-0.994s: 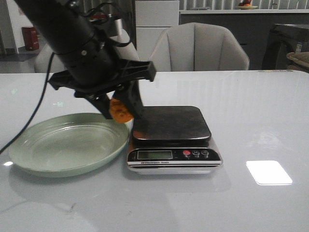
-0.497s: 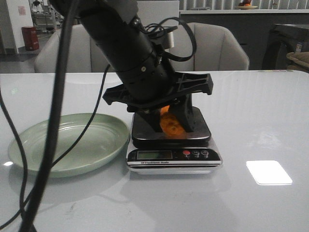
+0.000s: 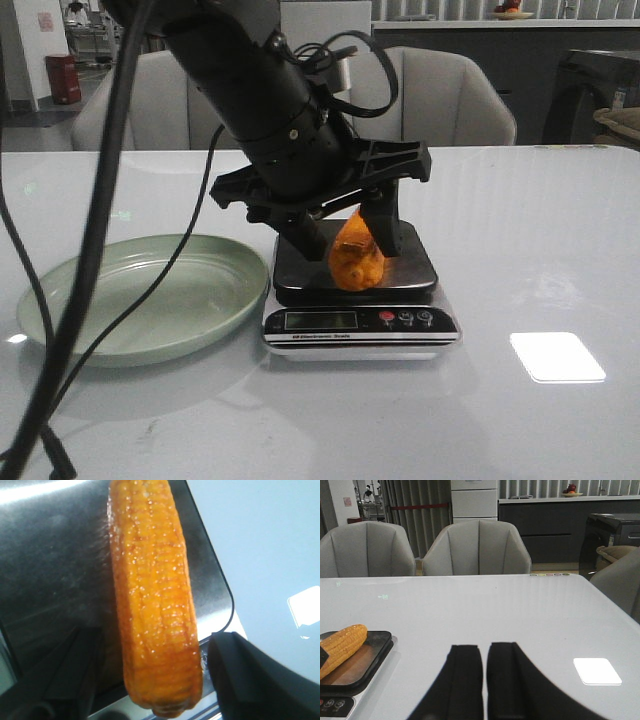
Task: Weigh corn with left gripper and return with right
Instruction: 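Lift the corn with the left gripper and lower it onto the scale, then open the left gripper and raise it away from the scale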
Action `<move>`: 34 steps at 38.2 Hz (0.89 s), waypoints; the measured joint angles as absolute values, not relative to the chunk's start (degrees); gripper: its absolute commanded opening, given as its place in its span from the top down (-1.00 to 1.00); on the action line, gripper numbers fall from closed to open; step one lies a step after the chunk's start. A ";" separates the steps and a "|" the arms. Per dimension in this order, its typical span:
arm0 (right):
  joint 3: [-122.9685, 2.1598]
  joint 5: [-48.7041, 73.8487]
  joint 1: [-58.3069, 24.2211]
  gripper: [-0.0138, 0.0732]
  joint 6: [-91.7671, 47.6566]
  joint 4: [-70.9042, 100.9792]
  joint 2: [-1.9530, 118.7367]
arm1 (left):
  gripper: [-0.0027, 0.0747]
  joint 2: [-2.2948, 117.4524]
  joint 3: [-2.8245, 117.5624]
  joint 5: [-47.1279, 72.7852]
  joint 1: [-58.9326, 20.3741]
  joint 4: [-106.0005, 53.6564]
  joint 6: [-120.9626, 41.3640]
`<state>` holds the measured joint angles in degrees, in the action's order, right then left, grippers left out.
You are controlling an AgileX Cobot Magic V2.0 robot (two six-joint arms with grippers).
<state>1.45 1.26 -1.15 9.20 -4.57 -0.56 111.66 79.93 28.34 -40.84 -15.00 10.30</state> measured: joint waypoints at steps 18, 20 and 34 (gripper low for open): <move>1.45 1.26 -1.15 0.23 9.20 -4.57 -0.56 | -0.34 94.78 74.28 29.08 -40.84 -9.32 10.77; 1.45 1.26 -1.15 0.23 9.20 -4.57 -0.56 | -0.34 91.61 71.58 28.32 -40.84 -9.12 10.77; 1.45 1.26 -1.15 0.23 9.20 -4.57 -0.56 | -0.34 66.77 50.19 25.06 -40.84 -5.62 11.00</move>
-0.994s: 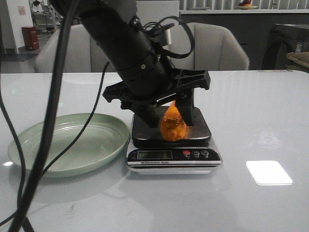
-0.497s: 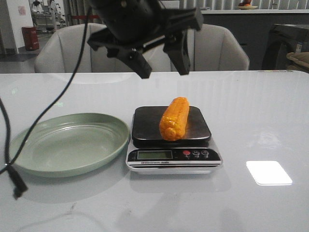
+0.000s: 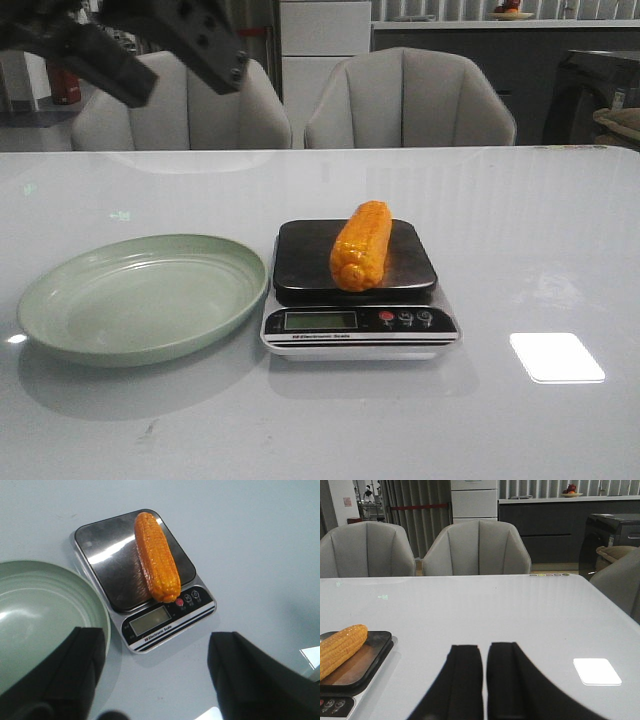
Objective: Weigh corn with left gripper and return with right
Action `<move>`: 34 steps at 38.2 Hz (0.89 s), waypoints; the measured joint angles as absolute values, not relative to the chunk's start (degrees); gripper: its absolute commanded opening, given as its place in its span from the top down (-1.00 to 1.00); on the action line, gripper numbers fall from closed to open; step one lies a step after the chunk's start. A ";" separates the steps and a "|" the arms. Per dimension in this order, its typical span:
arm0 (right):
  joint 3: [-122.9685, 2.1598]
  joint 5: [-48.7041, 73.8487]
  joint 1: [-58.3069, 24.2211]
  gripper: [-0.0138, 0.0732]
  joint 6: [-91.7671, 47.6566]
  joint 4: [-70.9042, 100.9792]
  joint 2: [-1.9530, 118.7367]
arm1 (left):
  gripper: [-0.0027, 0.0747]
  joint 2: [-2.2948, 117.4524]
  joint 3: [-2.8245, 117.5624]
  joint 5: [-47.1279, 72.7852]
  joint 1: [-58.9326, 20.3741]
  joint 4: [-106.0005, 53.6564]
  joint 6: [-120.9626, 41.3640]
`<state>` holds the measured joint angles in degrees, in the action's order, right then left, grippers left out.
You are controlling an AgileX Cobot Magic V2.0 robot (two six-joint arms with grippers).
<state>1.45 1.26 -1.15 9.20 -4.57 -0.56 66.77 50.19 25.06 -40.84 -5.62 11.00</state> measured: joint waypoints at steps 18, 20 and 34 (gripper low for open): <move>1.45 1.26 -1.15 0.23 9.20 -4.57 -0.56 | -0.12 29.00 30.60 28.46 -40.84 -0.94 11.00; 1.45 1.26 -1.15 0.23 9.20 -4.57 -0.56 | -0.07 25.70 28.71 29.24 -40.84 -0.54 11.00; 1.45 1.26 -1.15 0.23 9.20 -4.57 -0.56 | 0.67 4.75 21.53 32.03 -40.84 0.75 8.53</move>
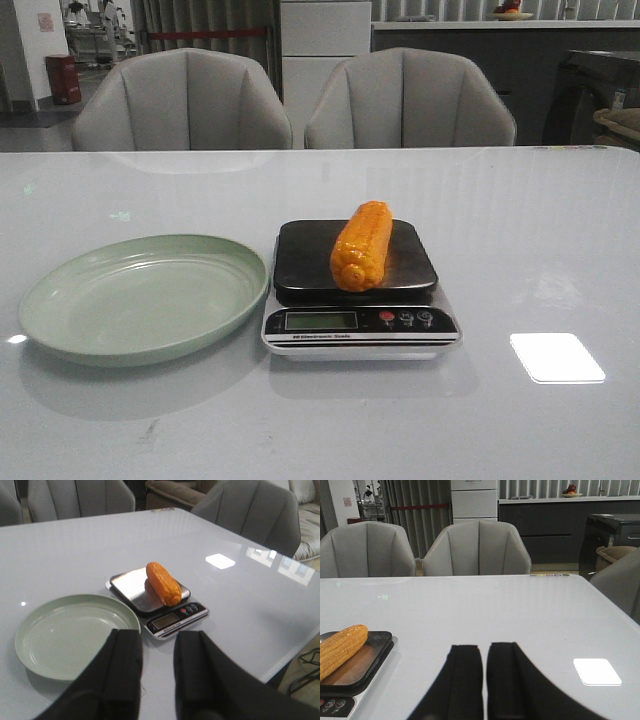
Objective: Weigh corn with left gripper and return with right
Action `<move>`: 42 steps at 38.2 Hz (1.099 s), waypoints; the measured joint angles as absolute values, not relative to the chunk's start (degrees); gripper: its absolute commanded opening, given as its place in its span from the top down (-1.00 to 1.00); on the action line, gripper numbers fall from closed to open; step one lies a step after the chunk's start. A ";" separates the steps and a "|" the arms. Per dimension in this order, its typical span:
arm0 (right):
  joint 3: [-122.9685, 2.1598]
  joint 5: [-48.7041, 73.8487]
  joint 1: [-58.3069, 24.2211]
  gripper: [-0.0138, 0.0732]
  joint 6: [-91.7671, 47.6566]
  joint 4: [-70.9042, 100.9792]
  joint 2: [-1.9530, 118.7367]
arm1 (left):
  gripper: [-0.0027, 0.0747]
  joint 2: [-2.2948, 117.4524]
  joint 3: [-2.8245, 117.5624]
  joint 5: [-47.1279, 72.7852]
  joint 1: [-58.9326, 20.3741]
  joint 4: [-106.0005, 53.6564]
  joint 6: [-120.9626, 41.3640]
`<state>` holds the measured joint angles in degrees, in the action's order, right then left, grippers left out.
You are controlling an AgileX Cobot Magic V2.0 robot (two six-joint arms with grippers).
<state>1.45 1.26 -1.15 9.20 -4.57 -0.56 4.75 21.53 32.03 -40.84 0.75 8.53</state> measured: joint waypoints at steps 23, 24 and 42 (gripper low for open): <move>-15.89 8.04 -1.15 0.23 9.20 -4.57 11.13 | 0.61 2.39 20.14 30.22 -40.84 3.21 8.38; -18.06 10.43 -1.15 0.23 9.20 -4.57 13.33 | 0.61 2.39 20.14 30.22 -40.84 3.21 8.38; -24.88 24.73 -3.44 -0.23 9.20 -3.25 24.40 | 0.61 2.39 20.05 30.22 -40.84 3.53 8.30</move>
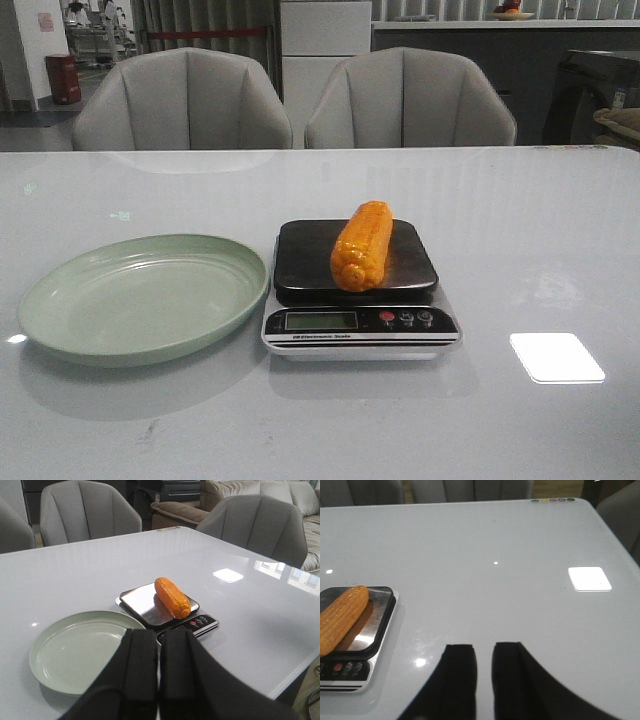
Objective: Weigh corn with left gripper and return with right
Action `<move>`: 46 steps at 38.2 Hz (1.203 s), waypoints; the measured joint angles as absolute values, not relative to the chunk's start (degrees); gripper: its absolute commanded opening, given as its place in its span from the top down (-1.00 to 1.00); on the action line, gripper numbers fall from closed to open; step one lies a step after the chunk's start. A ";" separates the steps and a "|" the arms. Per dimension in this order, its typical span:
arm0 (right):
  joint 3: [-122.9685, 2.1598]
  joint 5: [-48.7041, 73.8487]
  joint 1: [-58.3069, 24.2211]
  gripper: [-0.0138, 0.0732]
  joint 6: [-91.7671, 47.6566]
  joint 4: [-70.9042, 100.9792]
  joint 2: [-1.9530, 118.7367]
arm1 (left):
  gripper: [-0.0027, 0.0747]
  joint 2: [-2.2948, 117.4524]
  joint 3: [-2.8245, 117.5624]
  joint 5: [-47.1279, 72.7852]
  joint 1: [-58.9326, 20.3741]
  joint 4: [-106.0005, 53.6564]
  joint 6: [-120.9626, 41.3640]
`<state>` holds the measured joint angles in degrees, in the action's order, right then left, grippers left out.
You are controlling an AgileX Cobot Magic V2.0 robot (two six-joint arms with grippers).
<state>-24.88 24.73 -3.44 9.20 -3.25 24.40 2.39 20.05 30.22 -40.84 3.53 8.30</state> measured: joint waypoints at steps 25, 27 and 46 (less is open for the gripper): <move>-38.19 16.57 -26.53 -0.71 9.20 6.64 53.48 | 0.61 2.39 19.93 29.88 -40.84 3.62 8.25; -40.48 16.48 -27.41 -0.71 9.20 8.41 57.15 | 0.61 2.39 19.93 29.88 -40.84 3.62 8.25; -70.95 36.25 -28.48 -0.71 19.34 10.21 90.05 | 0.61 2.39 19.93 29.88 -40.84 3.62 8.25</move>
<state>-70.95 36.25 -28.48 19.34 10.21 90.05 2.39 19.93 29.88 -40.84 3.62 8.25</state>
